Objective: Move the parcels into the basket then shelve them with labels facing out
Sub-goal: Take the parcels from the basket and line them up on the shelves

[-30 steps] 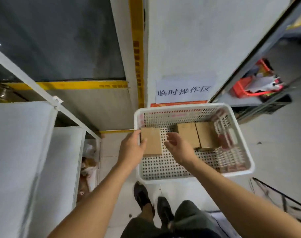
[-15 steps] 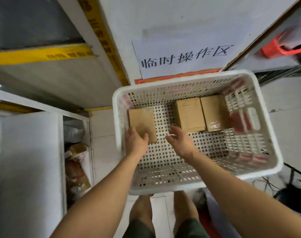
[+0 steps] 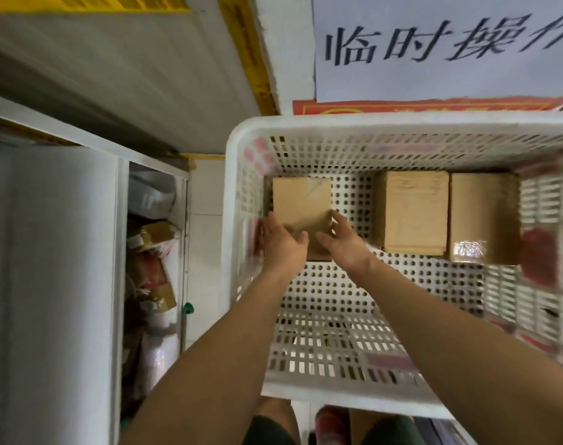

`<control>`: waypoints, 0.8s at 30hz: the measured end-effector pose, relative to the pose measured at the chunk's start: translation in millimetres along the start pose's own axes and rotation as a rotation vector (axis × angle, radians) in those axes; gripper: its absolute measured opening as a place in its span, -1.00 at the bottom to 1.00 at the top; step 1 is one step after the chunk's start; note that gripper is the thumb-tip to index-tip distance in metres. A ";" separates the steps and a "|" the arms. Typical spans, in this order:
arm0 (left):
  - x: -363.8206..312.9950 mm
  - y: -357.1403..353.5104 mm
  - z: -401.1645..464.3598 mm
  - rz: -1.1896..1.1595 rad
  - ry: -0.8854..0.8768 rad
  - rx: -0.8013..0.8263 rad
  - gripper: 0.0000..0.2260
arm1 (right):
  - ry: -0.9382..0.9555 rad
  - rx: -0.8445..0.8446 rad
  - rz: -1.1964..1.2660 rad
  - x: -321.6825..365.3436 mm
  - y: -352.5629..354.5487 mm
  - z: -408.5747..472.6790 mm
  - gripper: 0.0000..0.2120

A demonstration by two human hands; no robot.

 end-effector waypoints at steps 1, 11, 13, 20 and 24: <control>1.1 -2.2 2.7 -0.027 0.031 0.024 -0.21 | -0.005 0.003 0.031 -2.4 1.9 2.6 -0.24; -3.7 -6.4 -43.7 -0.245 -0.116 0.049 -0.46 | 0.019 -0.001 0.140 11.1 16.9 -44.3 -0.08; -15.2 5.6 -67.8 -0.238 -0.184 -0.004 -0.45 | 0.047 0.000 0.170 19.3 17.1 -65.2 0.03; -73.5 58.4 -160.0 -0.065 -0.579 -0.107 -0.50 | 0.130 -0.073 0.203 61.1 4.6 -129.0 0.22; -85.3 92.6 -203.9 -0.109 -0.708 -0.083 -0.49 | 0.157 -0.145 0.108 85.5 8.9 -162.4 0.28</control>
Point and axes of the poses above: each hand's wrist, its own z-axis towards the middle knuckle, its own y-axis out of the back of the hand, x = y × z, the point moved 7 cm from there along z, towards the middle knuckle, and after that the axes turned 8 degrees about x, right-handed, at the moved point
